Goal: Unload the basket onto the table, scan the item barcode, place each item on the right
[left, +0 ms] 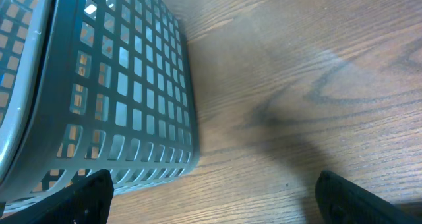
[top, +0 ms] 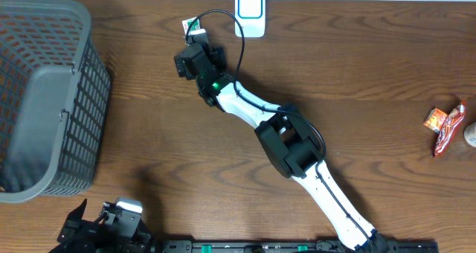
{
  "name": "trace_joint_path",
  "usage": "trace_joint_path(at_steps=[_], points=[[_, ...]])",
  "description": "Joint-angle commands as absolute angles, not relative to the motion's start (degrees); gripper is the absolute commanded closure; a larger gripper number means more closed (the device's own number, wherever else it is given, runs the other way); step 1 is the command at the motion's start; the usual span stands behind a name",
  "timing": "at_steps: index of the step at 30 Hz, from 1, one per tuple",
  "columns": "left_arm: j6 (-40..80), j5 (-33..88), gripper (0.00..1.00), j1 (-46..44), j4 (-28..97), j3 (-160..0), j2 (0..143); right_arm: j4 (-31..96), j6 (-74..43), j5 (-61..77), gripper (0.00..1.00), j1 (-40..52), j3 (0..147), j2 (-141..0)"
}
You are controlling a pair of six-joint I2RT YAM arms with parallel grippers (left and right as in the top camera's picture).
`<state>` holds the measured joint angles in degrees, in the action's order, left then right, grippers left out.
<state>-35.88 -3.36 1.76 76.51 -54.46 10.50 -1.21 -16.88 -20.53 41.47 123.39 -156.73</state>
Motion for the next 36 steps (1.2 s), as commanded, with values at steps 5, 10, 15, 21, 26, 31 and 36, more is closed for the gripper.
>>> trace_joint_path(at_steps=[5,10,15,21,26,31,36], points=[[-35.97,-3.64,0.02,1.52,76.51,-54.63,10.44,0.19,-21.08,-21.17,0.68,40.82,123.33,-160.07],[-35.97,-3.64,0.02,1.52,76.51,-54.63,10.44,1.45,-21.63,-22.17,0.73,40.93,123.59,-159.83],[-35.97,-3.64,0.02,1.52,76.51,-54.63,10.44,9.85,-19.29,-25.04,0.79,41.08,126.65,-157.62],[-35.97,-3.64,0.02,1.52,76.51,-54.63,10.44,26.09,-18.35,-24.99,0.97,40.8,130.04,-150.56],[-35.97,-3.64,0.02,1.52,76.51,-54.63,10.44,42.19,-19.46,-24.99,0.99,40.53,130.08,-143.02],[-35.97,-3.64,0.02,1.52,76.51,-54.63,10.44,58.67,-24.56,-24.97,0.99,39.72,130.08,-136.29],[-35.97,-3.64,0.02,1.52,76.51,-54.63,10.44,68.01,-26.28,-24.97,0.99,38.15,130.08,-131.41]])
